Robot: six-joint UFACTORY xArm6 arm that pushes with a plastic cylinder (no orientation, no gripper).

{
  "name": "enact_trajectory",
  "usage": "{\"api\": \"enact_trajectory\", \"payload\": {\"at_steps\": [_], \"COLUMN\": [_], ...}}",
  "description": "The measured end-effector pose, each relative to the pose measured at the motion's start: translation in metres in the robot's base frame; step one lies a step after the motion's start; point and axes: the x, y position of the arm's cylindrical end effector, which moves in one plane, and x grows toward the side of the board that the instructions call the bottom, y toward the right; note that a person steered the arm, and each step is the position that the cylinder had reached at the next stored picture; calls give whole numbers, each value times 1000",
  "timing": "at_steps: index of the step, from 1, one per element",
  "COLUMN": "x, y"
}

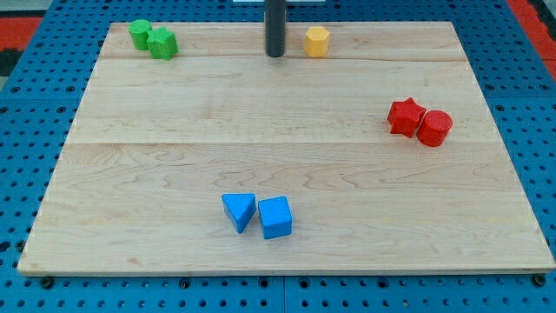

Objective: Move the yellow heart to the top center of the board

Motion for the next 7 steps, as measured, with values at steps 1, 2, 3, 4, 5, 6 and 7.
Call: {"api": "enact_trajectory", "payload": {"at_steps": [1,2,3,4,5,6,7], "x": [-52,-77,-76,-78,-78,-78,-73], "y": [-29,-29,-29,-29,-28,-22,5]}}
